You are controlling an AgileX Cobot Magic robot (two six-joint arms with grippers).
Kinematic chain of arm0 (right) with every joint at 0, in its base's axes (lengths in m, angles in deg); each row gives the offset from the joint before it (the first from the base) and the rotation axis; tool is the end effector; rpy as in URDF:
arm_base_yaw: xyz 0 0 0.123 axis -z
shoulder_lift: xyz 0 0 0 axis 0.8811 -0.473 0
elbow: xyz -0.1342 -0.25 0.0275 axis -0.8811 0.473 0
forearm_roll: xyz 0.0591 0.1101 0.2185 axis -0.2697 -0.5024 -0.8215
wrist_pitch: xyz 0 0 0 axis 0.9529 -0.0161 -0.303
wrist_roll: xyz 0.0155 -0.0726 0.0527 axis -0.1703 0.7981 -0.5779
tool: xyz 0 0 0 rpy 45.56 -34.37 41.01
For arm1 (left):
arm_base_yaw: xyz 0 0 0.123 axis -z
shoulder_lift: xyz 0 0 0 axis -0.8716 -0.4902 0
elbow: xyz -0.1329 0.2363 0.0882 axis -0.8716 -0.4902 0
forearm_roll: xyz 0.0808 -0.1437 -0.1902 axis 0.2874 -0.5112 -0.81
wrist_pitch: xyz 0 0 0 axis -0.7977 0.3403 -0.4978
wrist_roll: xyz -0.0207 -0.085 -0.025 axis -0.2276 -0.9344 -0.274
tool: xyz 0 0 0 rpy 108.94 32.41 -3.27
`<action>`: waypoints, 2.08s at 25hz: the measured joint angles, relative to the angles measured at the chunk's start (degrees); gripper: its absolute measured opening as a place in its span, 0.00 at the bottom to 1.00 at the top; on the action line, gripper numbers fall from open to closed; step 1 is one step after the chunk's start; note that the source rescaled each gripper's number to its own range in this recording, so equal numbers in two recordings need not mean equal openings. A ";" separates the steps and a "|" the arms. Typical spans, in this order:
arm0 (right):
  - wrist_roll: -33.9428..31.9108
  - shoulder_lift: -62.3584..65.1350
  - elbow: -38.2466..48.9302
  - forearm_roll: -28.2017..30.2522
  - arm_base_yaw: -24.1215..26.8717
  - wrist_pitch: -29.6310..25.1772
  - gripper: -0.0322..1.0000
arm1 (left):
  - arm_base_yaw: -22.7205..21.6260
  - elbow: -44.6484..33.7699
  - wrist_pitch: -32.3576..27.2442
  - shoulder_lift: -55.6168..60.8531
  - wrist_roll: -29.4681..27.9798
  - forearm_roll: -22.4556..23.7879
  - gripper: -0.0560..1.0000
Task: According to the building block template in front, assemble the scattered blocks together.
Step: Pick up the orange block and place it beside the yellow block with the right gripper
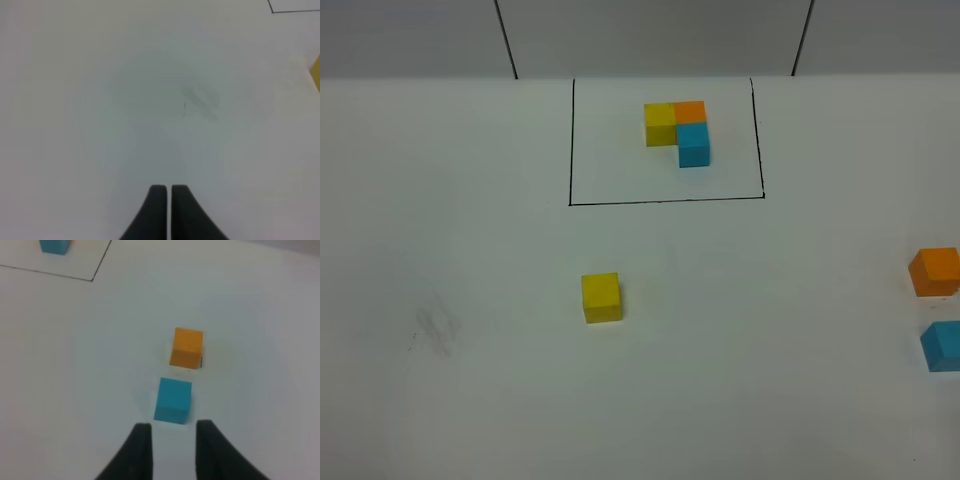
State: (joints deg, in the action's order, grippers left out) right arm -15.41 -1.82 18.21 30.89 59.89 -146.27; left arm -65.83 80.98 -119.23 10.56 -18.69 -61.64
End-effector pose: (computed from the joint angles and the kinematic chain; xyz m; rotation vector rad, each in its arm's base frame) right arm -0.0102 0.0014 0.2792 -0.1976 2.0491 -0.0520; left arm -0.0187 -0.0070 0.2829 0.0306 2.1128 0.0450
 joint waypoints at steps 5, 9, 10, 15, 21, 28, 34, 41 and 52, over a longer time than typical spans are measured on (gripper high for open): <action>0.00 0.00 0.00 0.00 0.00 0.00 0.27 | 0.00 0.00 0.00 0.00 0.00 0.00 0.05; 0.00 0.00 0.00 0.00 0.00 0.00 0.27 | 0.00 0.00 0.00 0.00 0.00 0.00 0.05; 0.00 0.00 0.00 0.00 0.00 0.00 0.27 | 0.00 0.00 0.00 0.00 0.00 0.00 0.05; 0.00 0.00 0.00 0.00 0.00 0.00 0.27 | 0.00 0.00 0.00 0.00 0.00 0.00 0.05; 0.00 0.00 0.00 0.00 0.00 0.00 0.27 | 0.00 0.00 0.00 0.00 0.00 0.00 0.05; 0.00 0.00 0.00 0.00 0.00 0.41 0.27 | 0.00 0.00 0.00 0.00 0.00 0.00 0.05; -0.35 0.00 0.00 0.00 0.00 3.11 0.27 | 0.00 0.00 0.00 0.00 0.00 0.00 0.05; -0.53 0.00 0.00 0.00 0.00 3.31 0.27 | 0.00 0.00 0.00 0.00 0.00 0.00 0.05; 1.43 0.00 0.00 0.00 0.00 3.18 0.67 | 0.00 0.00 0.00 0.00 0.00 0.00 0.05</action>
State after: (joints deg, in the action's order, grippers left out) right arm -13.98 -1.82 18.21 30.89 59.89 -143.08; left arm -65.83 80.98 -119.23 10.56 -18.69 -61.64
